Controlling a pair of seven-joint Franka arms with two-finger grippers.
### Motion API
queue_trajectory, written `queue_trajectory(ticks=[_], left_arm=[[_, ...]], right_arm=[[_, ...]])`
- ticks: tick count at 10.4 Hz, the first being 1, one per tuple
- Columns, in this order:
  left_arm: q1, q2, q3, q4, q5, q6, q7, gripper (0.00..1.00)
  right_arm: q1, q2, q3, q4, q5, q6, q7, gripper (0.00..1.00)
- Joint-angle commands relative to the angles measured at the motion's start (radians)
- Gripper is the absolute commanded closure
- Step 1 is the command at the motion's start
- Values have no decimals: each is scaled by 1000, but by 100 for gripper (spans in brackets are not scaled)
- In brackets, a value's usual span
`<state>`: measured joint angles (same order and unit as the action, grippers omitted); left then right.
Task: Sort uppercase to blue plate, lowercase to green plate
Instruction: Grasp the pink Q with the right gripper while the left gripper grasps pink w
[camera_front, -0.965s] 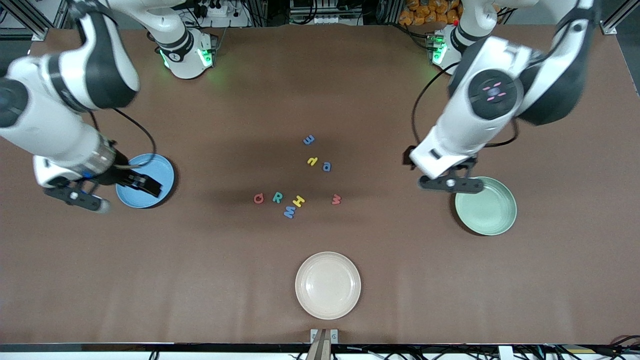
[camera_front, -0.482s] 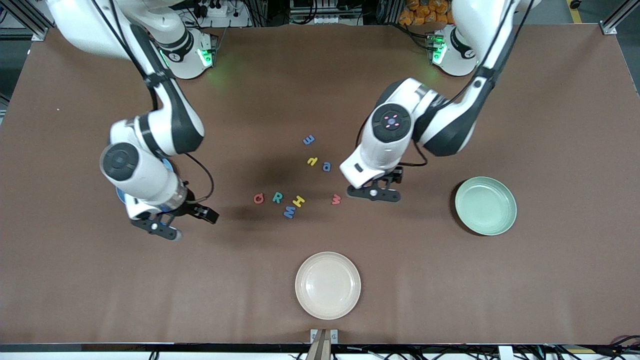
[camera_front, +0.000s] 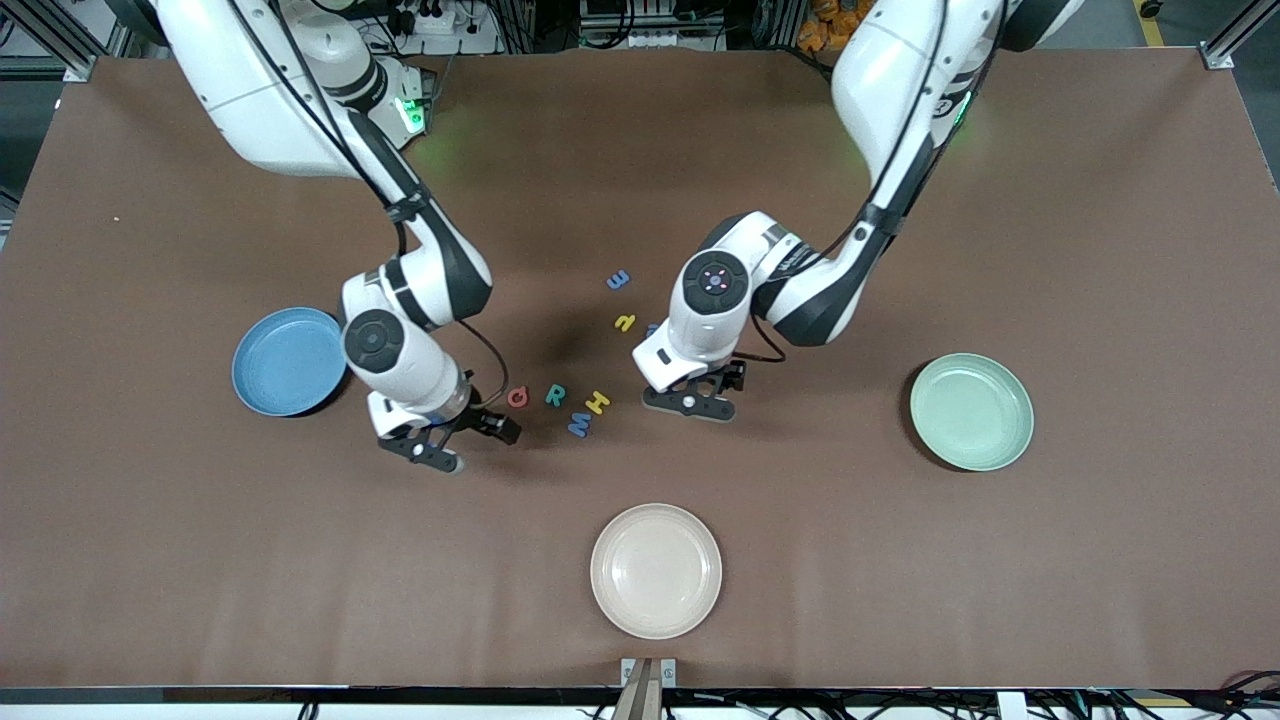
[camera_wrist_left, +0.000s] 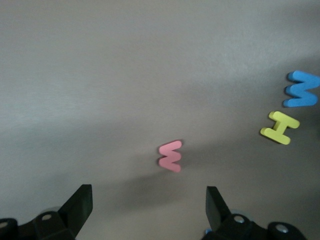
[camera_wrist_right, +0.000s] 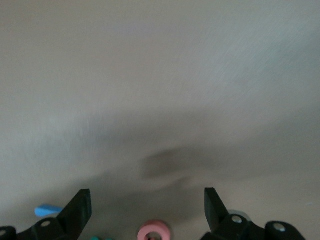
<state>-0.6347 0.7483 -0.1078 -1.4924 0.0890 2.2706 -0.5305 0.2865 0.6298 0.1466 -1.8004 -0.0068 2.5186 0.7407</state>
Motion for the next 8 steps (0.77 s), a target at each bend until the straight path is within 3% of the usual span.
queue_trajectory(ticks=[1, 4, 7, 8], left_arm=[[-59, 75, 40, 67, 21, 27, -5, 0], [-63, 98, 42, 70, 21, 40, 4, 0], [-57, 115, 63, 72, 21, 96, 85, 2], [-57, 123, 63, 72, 21, 121, 92, 3]], right_arm=[[-9, -6, 46, -46, -1, 17, 29, 0], [-9, -1, 48, -79, -1, 0, 29, 6], [-7, 11, 48, -85, -1, 0, 31, 27], [-7, 14, 48, -82, 1, 0, 31, 28]])
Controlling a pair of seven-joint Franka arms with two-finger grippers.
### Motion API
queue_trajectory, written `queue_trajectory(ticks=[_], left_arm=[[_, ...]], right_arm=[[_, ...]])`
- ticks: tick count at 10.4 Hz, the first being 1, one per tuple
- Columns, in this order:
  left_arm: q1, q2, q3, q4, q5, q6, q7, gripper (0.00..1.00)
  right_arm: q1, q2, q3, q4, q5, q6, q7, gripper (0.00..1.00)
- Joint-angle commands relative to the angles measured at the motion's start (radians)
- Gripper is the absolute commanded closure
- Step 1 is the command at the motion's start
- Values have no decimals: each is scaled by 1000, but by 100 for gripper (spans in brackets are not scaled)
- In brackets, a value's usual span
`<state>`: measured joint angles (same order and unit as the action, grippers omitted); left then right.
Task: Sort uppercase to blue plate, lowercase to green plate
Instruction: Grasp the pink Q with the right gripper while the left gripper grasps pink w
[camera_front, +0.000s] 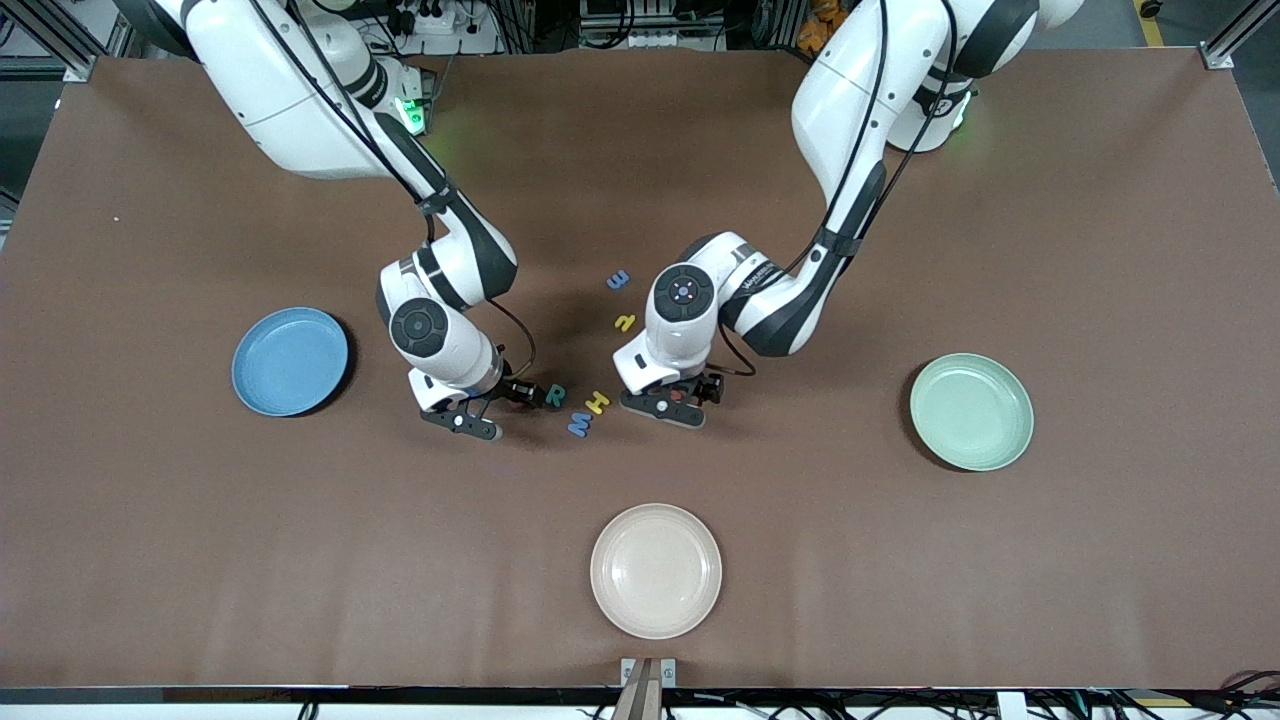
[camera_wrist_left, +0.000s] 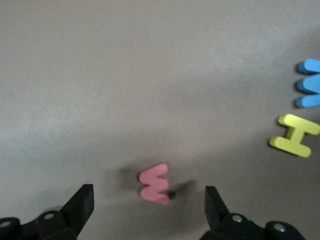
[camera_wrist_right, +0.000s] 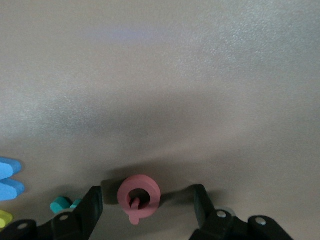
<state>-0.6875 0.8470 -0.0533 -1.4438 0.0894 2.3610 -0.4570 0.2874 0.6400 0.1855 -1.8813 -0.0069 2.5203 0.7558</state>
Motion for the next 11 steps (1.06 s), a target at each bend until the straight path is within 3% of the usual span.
queue_trajectory(ticks=[1, 4, 5, 7, 9, 11], left_arm=[[-4, 33, 10, 25, 21, 43, 18, 6], [-6, 43, 10, 25, 20, 60, 17, 17], [-4, 43, 10, 25, 20, 60, 18, 30], [-3, 44, 10, 25, 21, 60, 32, 68], [-3, 43, 10, 22, 23, 60, 29, 99], [-1, 21, 16, 13, 26, 55, 17, 100]], right_arm=[[-11, 6, 9, 2, 1, -5, 14, 34], [-7, 7, 8, 36, -7, -90, 65, 33], [-4, 13, 8, 40, -10, -87, 75, 33], [-5, 18, 6, 42, -28, -90, 79, 33], [-2, 26, 5, 41, -42, -89, 85, 33], [-4, 27, -1, 39, -77, -97, 91, 34]])
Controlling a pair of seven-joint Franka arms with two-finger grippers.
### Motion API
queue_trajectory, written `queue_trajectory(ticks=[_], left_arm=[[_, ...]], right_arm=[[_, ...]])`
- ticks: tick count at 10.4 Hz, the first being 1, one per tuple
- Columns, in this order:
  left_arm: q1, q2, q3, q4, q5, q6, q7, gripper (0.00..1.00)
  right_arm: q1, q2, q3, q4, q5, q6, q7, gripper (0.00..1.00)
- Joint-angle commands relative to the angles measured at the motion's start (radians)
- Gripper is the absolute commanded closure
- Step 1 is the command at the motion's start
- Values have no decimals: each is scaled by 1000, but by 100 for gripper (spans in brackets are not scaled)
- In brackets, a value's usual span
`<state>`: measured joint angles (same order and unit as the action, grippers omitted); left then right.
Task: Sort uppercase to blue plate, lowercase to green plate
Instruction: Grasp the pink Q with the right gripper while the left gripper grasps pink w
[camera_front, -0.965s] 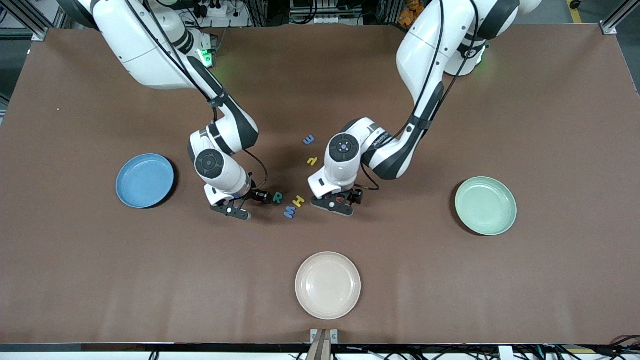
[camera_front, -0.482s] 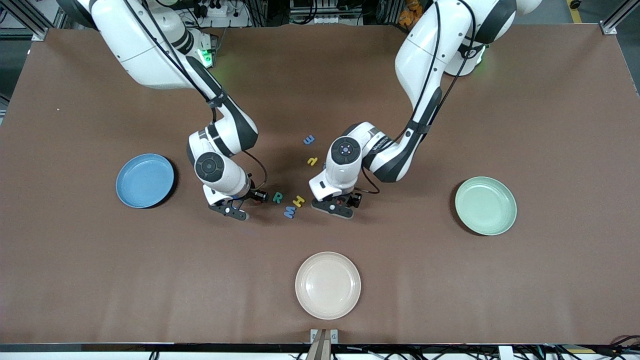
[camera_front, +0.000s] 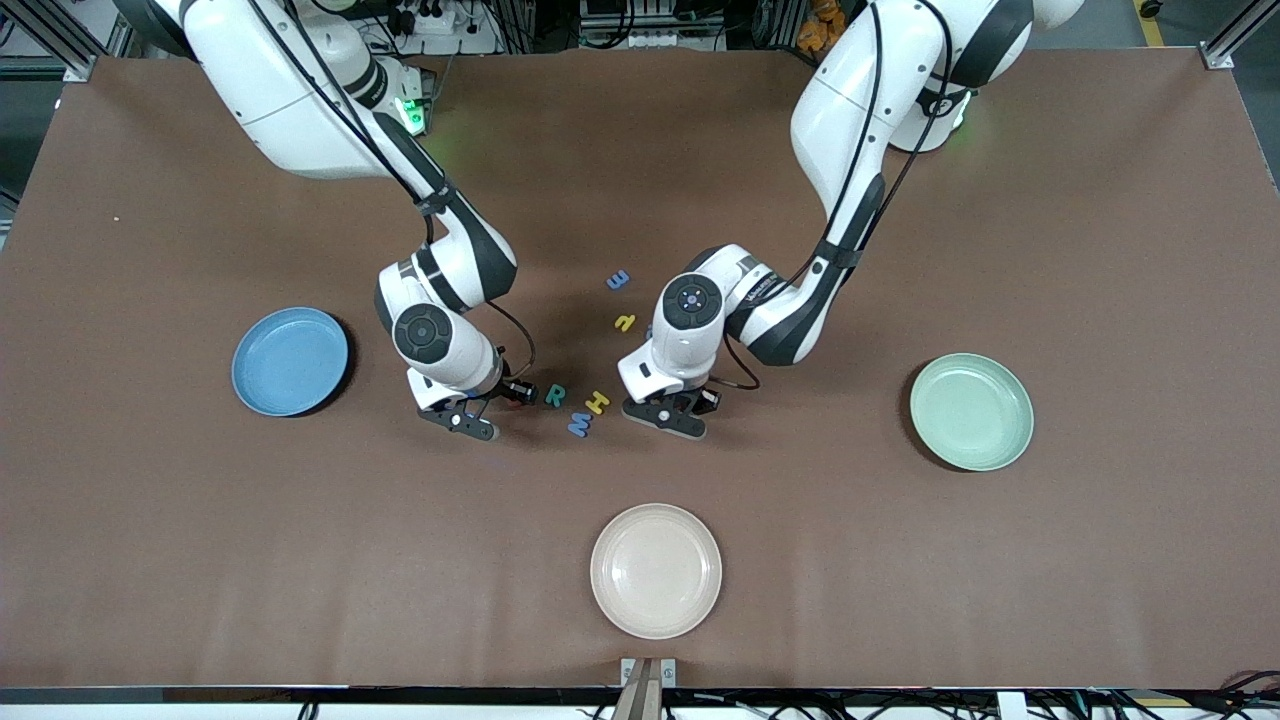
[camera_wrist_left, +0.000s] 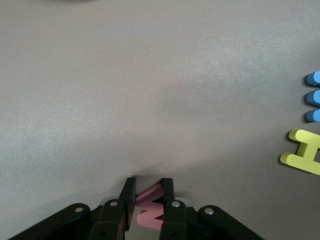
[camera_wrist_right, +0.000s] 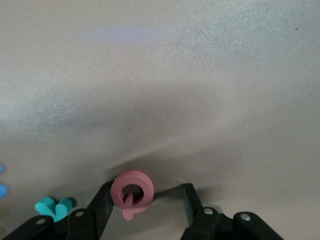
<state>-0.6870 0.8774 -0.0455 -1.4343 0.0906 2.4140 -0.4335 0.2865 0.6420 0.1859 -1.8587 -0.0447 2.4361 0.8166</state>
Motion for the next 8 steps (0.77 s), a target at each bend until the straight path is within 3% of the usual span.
queue_trajectory(ticks=[1, 5, 8], left_arm=[[7, -38, 16, 0, 24, -12, -1, 100], [136, -200, 6, -8, 26, -162, 36, 100], [337, -317, -39, -92, 21, -240, 267, 100]], right_arm=[[-3, 30, -2, 15, -49, -12, 30, 36], [-4, 30, -3, 13, -70, -14, 30, 54], [-4, 30, -3, 12, -70, -14, 30, 63]])
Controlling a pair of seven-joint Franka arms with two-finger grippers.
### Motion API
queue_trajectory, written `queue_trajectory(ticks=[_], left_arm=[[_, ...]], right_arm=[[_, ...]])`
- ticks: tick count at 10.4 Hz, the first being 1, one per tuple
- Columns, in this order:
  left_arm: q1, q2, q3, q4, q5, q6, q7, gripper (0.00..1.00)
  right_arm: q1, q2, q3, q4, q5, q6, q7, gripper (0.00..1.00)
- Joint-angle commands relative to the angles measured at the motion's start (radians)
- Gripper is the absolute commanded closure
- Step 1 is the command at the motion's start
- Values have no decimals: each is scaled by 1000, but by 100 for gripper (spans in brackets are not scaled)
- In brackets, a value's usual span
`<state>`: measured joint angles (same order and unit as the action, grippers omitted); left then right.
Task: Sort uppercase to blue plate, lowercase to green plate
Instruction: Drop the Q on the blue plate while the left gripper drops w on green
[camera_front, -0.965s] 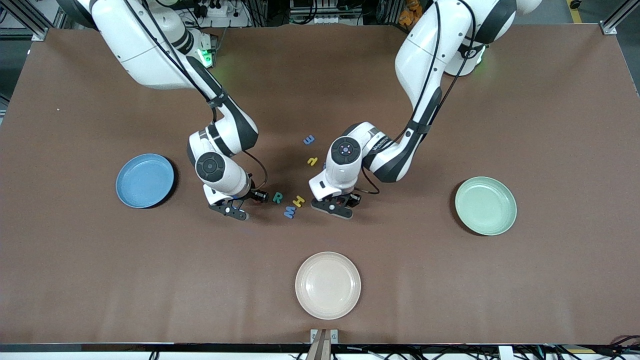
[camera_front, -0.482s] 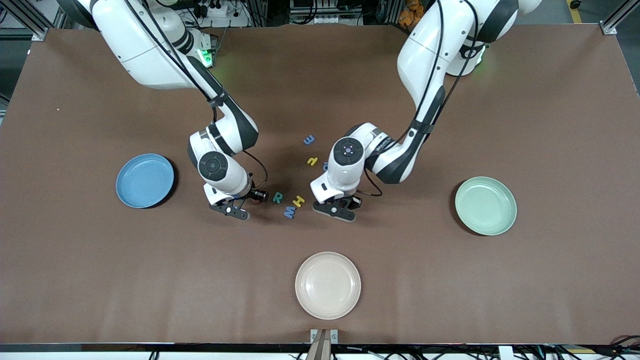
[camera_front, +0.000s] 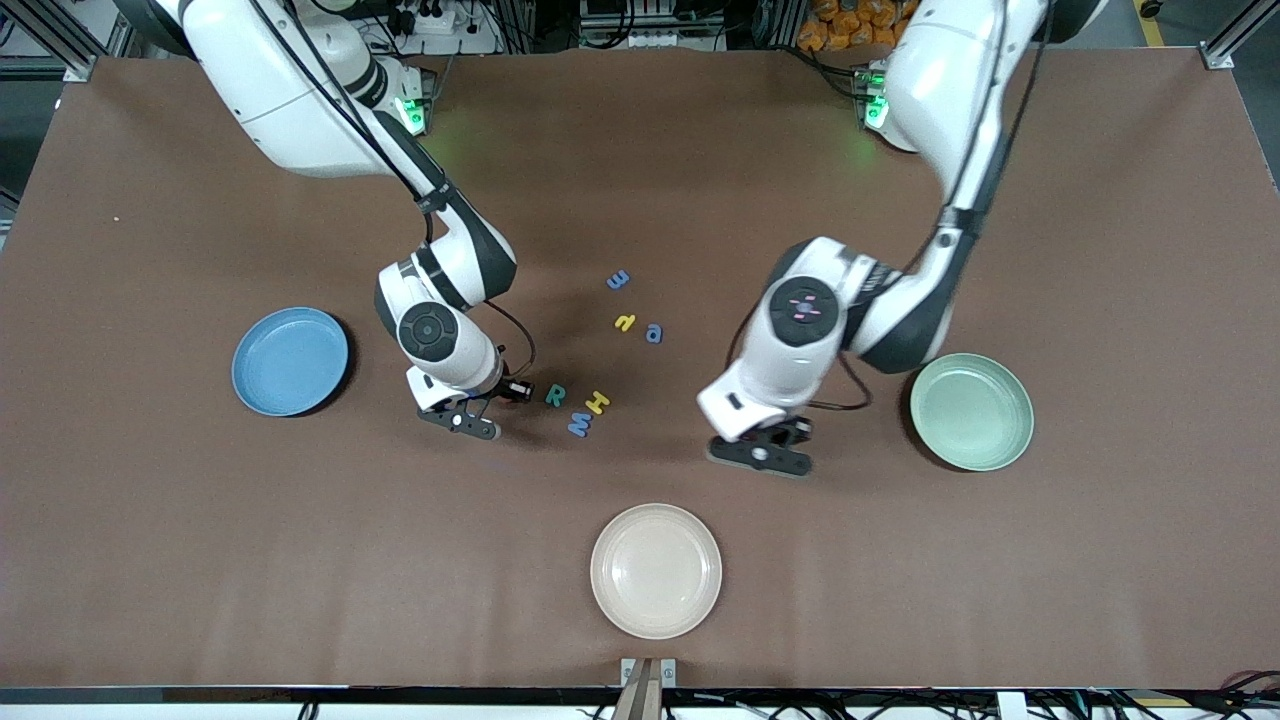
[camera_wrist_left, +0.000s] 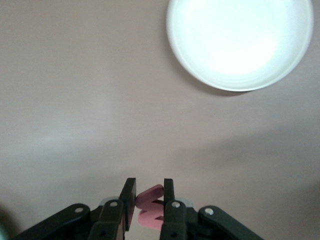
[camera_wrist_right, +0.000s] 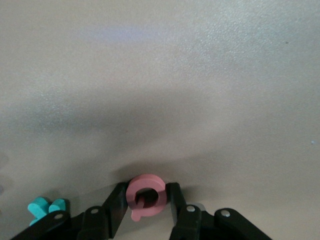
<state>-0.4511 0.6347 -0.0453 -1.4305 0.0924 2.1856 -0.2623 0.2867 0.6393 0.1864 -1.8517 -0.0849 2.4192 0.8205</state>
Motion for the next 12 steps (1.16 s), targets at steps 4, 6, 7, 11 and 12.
queue_trajectory(ticks=[4, 6, 7, 11, 12], left_arm=[[242, -99, -27, -209, 23, -88, 225, 100], [296, -101, -19, -270, 23, -93, 226, 100], [305, -107, -1, -304, 23, -93, 226, 100], [310, -130, 91, -366, 23, -90, 262, 100], [316, -125, 99, -370, 23, -87, 262, 100]], right_arm=[[-7, 33, -4, 5, -30, 0, 20, 72], [-15, 23, -4, 11, -39, -44, 8, 73], [-29, 13, -8, 18, -53, -87, -27, 73], [-58, -68, -129, 65, -50, -313, -335, 75], [-61, -88, -186, 65, -47, -356, -439, 75]])
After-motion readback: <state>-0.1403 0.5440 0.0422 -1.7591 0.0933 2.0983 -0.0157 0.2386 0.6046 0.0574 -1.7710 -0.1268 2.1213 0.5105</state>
